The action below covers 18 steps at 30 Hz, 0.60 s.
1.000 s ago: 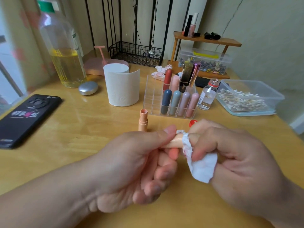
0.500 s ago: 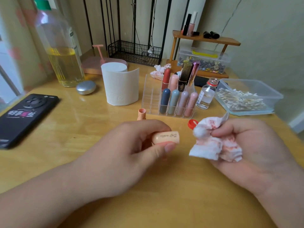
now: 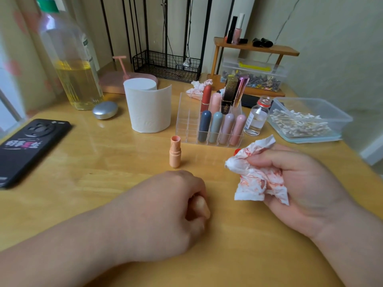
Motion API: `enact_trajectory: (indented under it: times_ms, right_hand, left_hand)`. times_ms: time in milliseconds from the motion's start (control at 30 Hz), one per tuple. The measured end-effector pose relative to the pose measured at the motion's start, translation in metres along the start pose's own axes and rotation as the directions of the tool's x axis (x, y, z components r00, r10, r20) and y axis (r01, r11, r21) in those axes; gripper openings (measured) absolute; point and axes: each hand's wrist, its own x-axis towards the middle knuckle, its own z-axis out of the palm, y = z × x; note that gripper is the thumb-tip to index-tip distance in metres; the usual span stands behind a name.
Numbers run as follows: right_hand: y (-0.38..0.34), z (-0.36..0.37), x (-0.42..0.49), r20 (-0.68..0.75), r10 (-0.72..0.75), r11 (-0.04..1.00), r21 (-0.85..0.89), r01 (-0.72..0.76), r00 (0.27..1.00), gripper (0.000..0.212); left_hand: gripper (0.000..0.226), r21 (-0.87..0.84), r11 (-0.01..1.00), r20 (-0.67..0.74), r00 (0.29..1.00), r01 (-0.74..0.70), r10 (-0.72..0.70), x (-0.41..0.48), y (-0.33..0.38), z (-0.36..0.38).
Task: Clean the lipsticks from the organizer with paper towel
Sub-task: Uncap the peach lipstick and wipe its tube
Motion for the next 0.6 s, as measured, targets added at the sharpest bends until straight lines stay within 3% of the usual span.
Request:
enact_trajectory:
  times_ms: [167, 267, 367, 433, 533, 600]
  right_hand:
    - [0.0, 0.003, -0.002, 0.044, -0.035, 0.999, -0.011, 0.036, 0.998, 0.02]
    - [0.0, 0.002, -0.002, 0.048, -0.052, 0.999, -0.002, 0.052, 0.997, 0.029]
    - [0.0, 0.0, -0.001, 0.049, -0.055, 0.998, 0.006, 0.055, 0.997, 0.024]
    - [0.0, 0.0, 0.0, 0.035, -0.052, 0.999, 0.012, 0.051, 0.998, 0.024]
    - [0.0, -0.002, 0.002, 0.015, -0.054, 0.999, 0.008, 0.054, 0.998, 0.028]
    - [0.001, -0.005, 0.003, -0.001, -0.07, 0.997, 0.019, 0.07, 0.998, 0.029]
  left_hand:
    - [0.023, 0.159, 0.985, -0.031, 0.997, -0.071, 0.077, 0.0, 0.005, 0.01]
    - [0.027, 0.157, 0.987, -0.016, 0.999, -0.03, 0.033, 0.001, 0.005, 0.009]
    - [0.034, 0.154, 0.987, 0.015, 0.999, -0.034, 0.032, 0.001, 0.006, 0.007]
    - [0.041, 0.087, 0.996, 0.126, 0.992, -0.021, 0.01, 0.001, 0.0, -0.004]
    - [0.036, -0.17, 0.976, 0.324, 0.943, 0.134, -0.073, 0.003, -0.02, -0.044]
    - [0.021, -0.355, 0.911, 0.182, 0.971, 0.212, -0.155, 0.008, -0.035, -0.061]
